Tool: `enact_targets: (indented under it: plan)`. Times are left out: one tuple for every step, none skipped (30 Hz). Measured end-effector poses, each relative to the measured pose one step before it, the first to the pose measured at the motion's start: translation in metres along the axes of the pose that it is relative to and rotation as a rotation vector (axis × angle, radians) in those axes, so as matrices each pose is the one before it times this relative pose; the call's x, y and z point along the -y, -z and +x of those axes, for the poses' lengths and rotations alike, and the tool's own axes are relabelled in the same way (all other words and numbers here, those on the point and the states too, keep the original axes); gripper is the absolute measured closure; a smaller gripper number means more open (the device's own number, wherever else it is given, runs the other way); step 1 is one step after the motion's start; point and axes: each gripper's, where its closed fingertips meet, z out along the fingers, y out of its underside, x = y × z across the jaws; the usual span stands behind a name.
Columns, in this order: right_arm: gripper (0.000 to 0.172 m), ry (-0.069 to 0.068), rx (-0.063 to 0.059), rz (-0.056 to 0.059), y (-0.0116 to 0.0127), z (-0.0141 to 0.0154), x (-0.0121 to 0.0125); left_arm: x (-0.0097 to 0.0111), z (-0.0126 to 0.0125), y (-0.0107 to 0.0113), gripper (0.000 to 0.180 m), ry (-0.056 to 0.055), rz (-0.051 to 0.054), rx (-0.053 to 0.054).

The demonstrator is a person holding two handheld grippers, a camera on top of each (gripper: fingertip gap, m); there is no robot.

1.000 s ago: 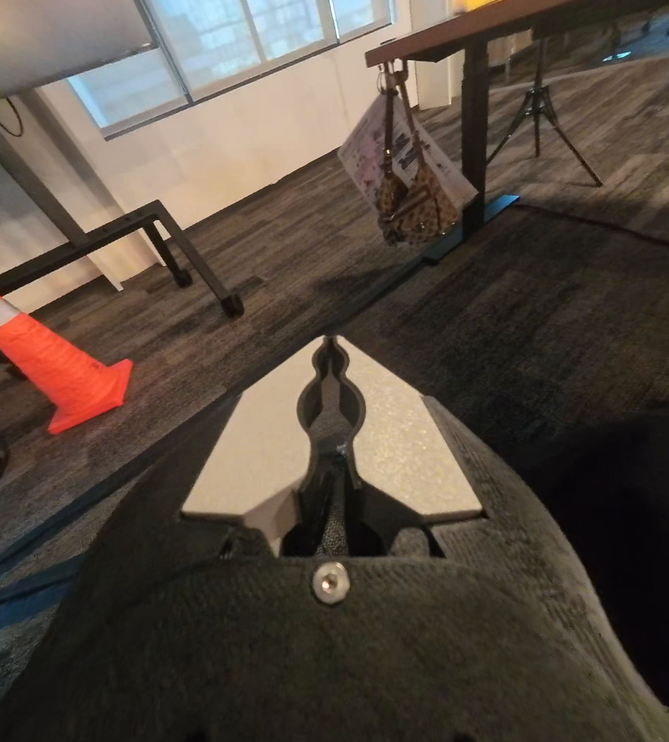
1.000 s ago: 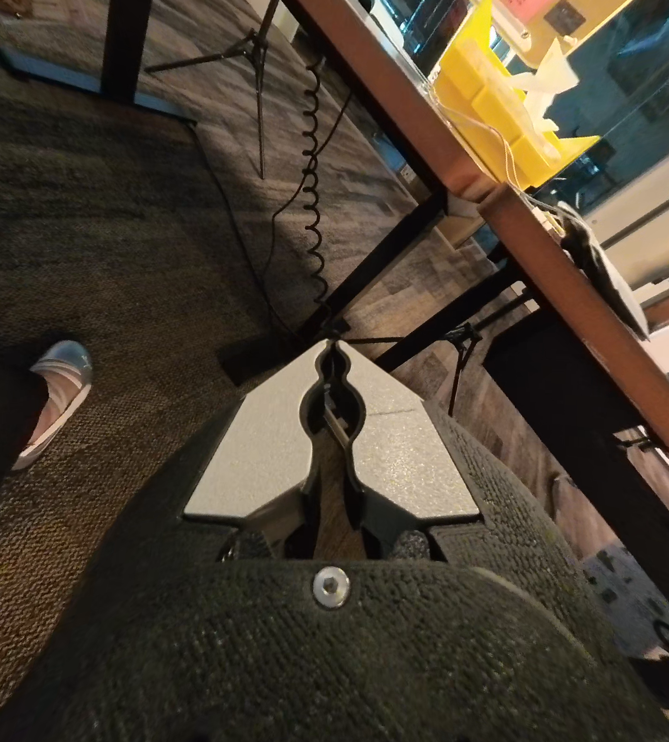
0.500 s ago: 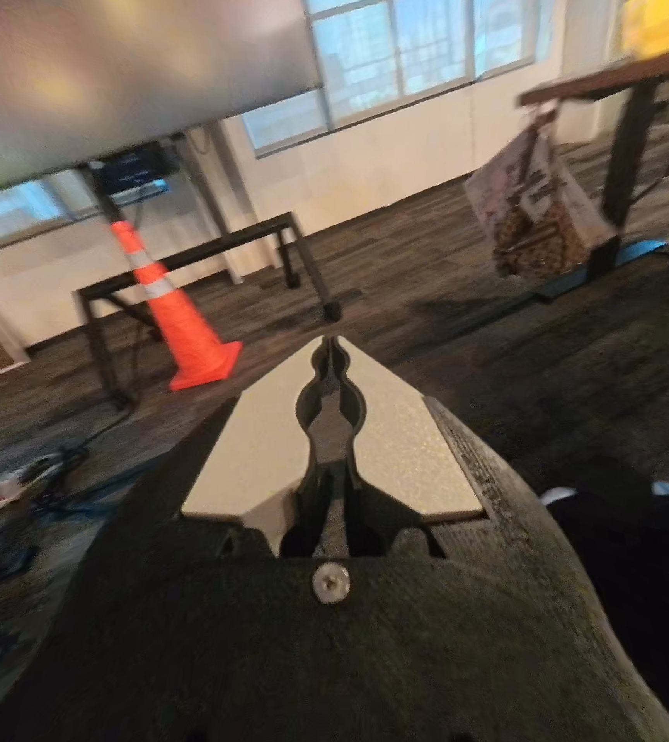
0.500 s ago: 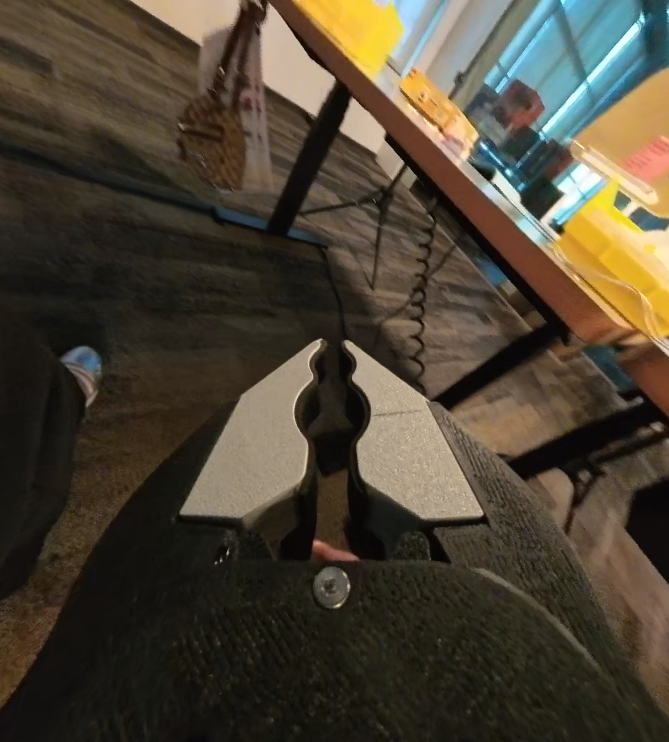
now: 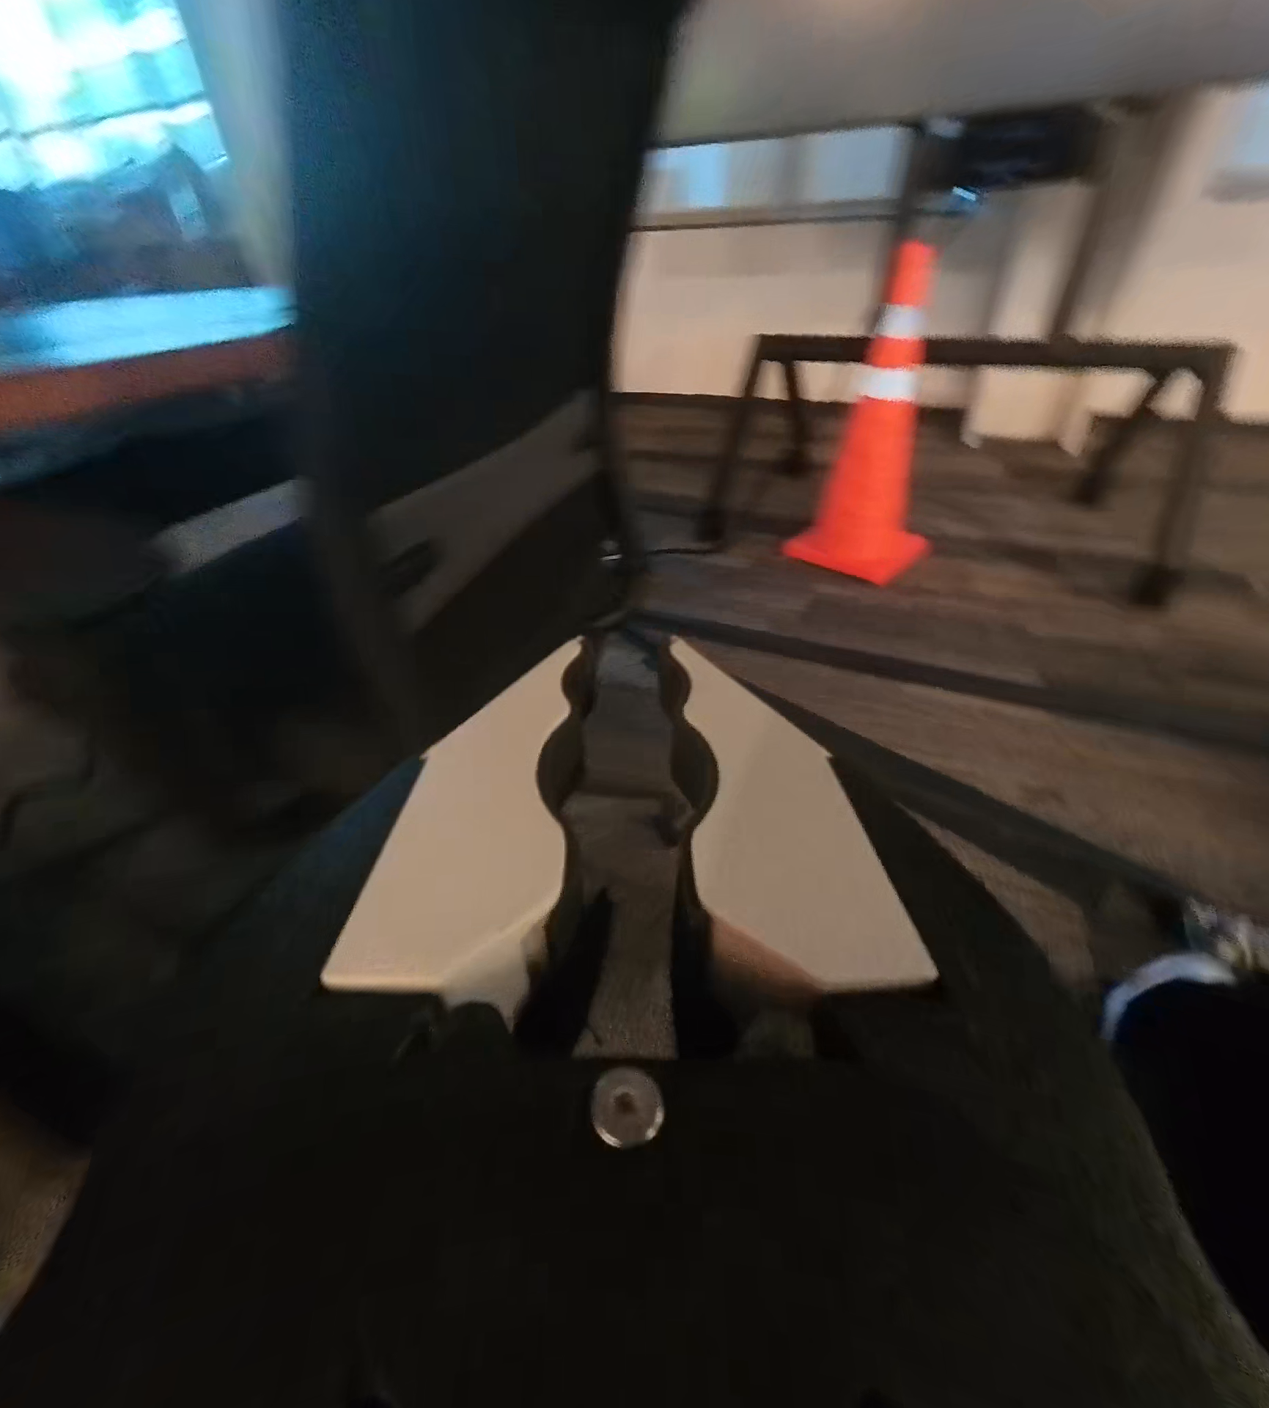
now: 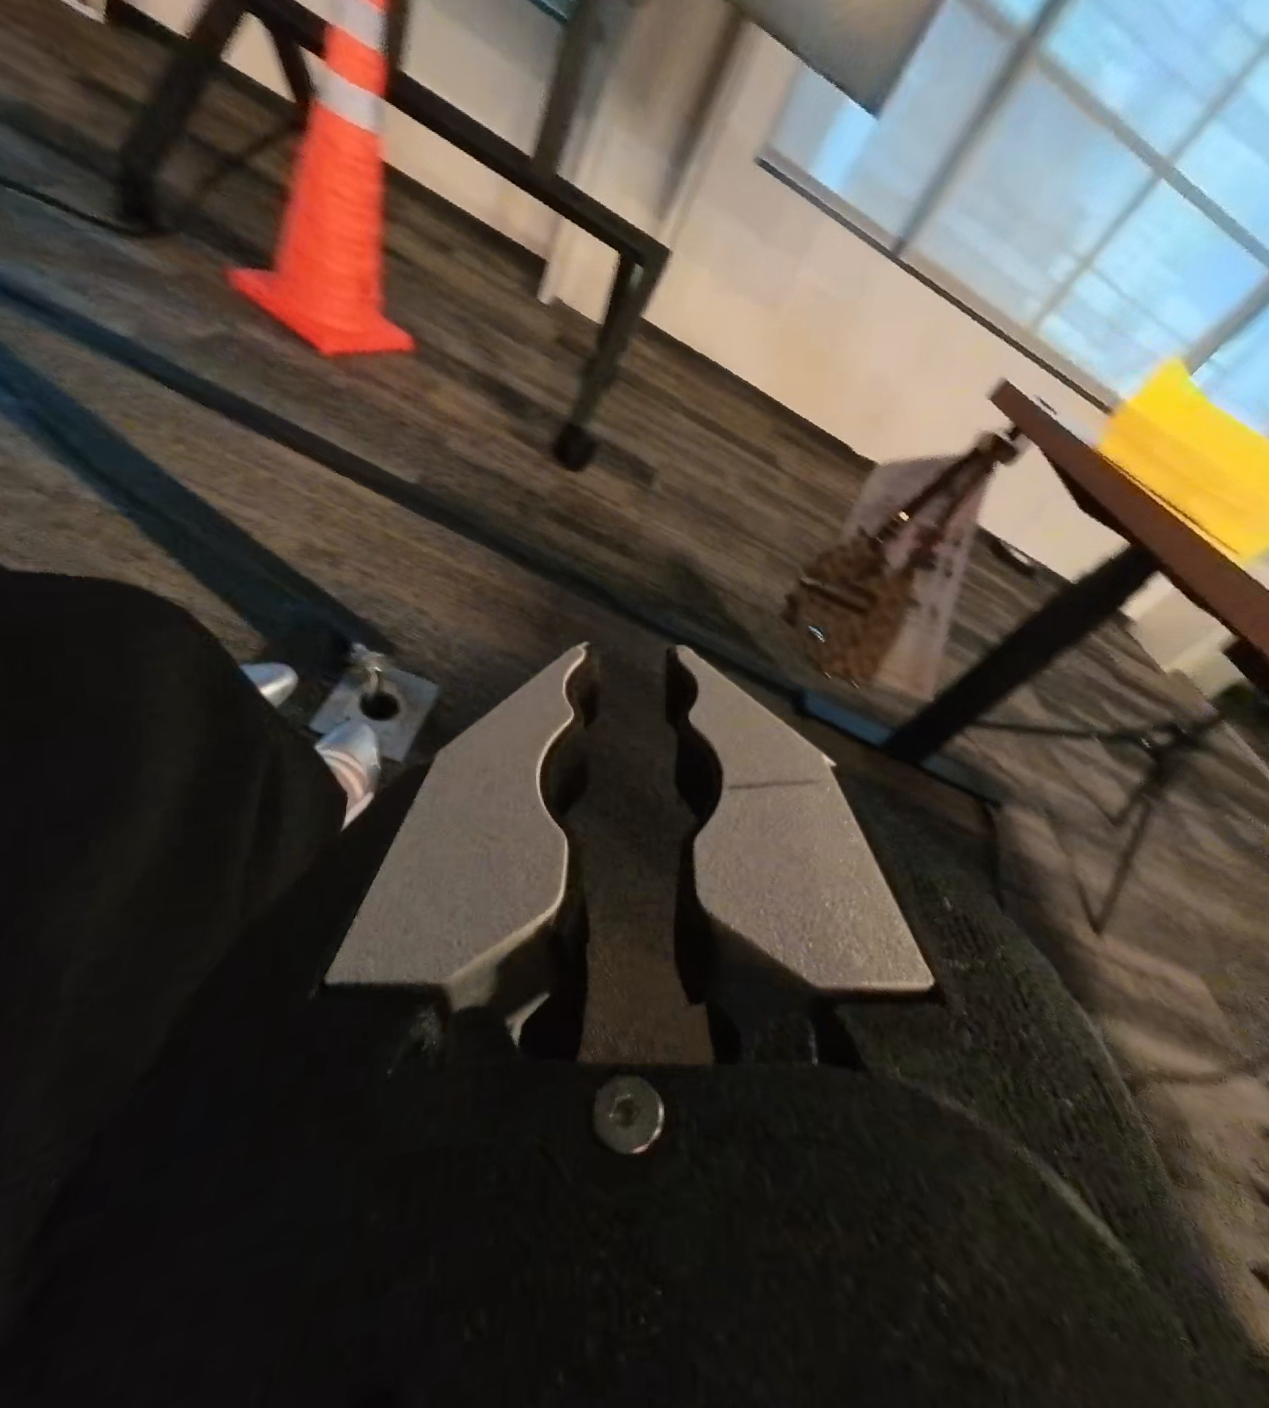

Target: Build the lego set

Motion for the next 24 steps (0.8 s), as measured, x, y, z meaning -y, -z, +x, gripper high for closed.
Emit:
enact_targets:
  plan:
    - [0.155,0.0028,0.0276,0.0184,-0.00862,-0.00853,0.00745,-0.00315,-0.01522,0.00872,0.163,0.034,-0.0008,0.0311]
    - [0.154,-0.0016,0.0259,0.0177,-0.00862,-0.00801,0.00724,-0.00249,-0.01302,0.00791,0.162,0.0216,-0.0041,0.0247]
    - [0.152,-0.0045,0.026,0.0172,-0.00896,-0.00794,0.00726,-0.00212,-0.01138,0.00761,0.16,0.0071,-0.0071,0.022]
    - [0.15,-0.0045,0.0264,0.017,-0.00906,-0.00826,0.00705,-0.00179,-0.01057,0.00753,0.158,-0.0074,-0.0067,0.023]
    - [0.149,-0.0013,0.0282,0.016,-0.00912,-0.00876,0.00682,-0.00136,-0.01033,0.00772,0.157,-0.0179,-0.0048,0.0247]
    - [0.147,0.004,0.0295,0.0141,-0.00916,-0.00917,0.00601,-0.00122,-0.01041,0.00781,0.156,-0.0231,-0.0043,0.0266]
    - [0.147,0.0068,0.0279,0.0127,-0.00908,-0.00911,0.00539,-0.00149,-0.01025,0.00803,0.156,-0.0234,-0.0042,0.0264]
    - [0.145,0.0052,0.0274,0.0119,-0.00898,-0.0089,0.00495,-0.00194,-0.01007,0.00819,0.156,-0.0195,-0.0044,0.0238]
    - [0.145,0.0024,0.0271,0.0118,-0.00899,-0.00862,0.00487,-0.00231,-0.00999,0.00814,0.156,-0.0148,-0.0058,0.0223]
    - [0.145,0.0012,0.0251,0.0123,-0.00888,-0.00806,0.00495,-0.00259,-0.01037,0.00812,0.156,-0.0113,-0.0073,0.0236]
    - [0.145,0.0006,0.0237,0.0117,-0.00868,-0.00756,0.00488,-0.00286,-0.01063,0.00813,0.156,-0.0088,-0.0072,0.0242]
    - [0.145,0.0,0.0235,0.0109,-0.00838,-0.00731,0.00458,-0.00317,-0.01091,0.00809,0.156,-0.0053,-0.0069,0.0255]
    - [0.145,-0.0001,0.0232,0.0108,-0.00815,-0.00737,0.00443,-0.00335,-0.01135,0.00778,0.156,-0.0012,-0.0072,0.0267]
    - [0.146,0.0002,0.0226,0.0109,-0.00787,-0.0071,0.00441,-0.00356,-0.01118,0.00772,0.156,0.0016,-0.0082,0.0255]
    - [0.146,0.0002,0.0218,0.0111,-0.00777,-0.00698,0.00438,-0.00327,-0.01079,0.00747,0.156,0.0009,-0.0077,0.0244]
    - [0.146,-0.0003,0.0212,0.0111,-0.00786,-0.0067,0.00449,-0.00301,-0.01023,0.00726,0.156,-0.002,-0.0061,0.0226]
    - [0.146,-0.0015,0.0205,0.0116,-0.00757,-0.00675,0.00462,-0.00287,-0.00957,0.00725,0.156,-0.0069,-0.0056,0.0214]
    - [0.146,-0.003,0.0197,0.0125,-0.00713,-0.00678,0.00462,-0.00281,-0.0091,0.00729,0.156,-0.0117,-0.0064,0.0216]
    - [0.146,-0.0033,0.0206,0.0127,-0.00754,-0.00681,0.0046,-0.00293,-0.00888,0.00718,0.156,-0.0145,-0.0073,0.0222]
    - [0.146,-0.0022,0.0215,0.0123,-0.00802,-0.00695,0.0045,-0.00298,-0.00853,0.00737,0.156,-0.0155,-0.0072,0.0214]
    - [0.146,-0.0004,0.0213,0.012,-0.00731,-0.00682,0.00441,-0.00311,-0.0085,0.00725,0.156,-0.0157,-0.0076,0.0219]
    - [0.146,0.0006,0.0218,0.0116,-0.00619,-0.00708,0.00436,-0.00366,-0.00874,0.00723,0.156,-0.0152,-0.0093,0.0233]
    - [0.146,0.0007,0.0233,0.0107,-0.0062,-0.00775,0.00406,-0.00413,-0.00852,0.00706,0.156,-0.0156,-0.0105,0.0213]
    - [0.146,0.0011,0.0237,0.0096,-0.0072,-0.00883,0.00454,-0.0044,-0.00857,0.00685,0.156,-0.016,-0.0119,0.0212]
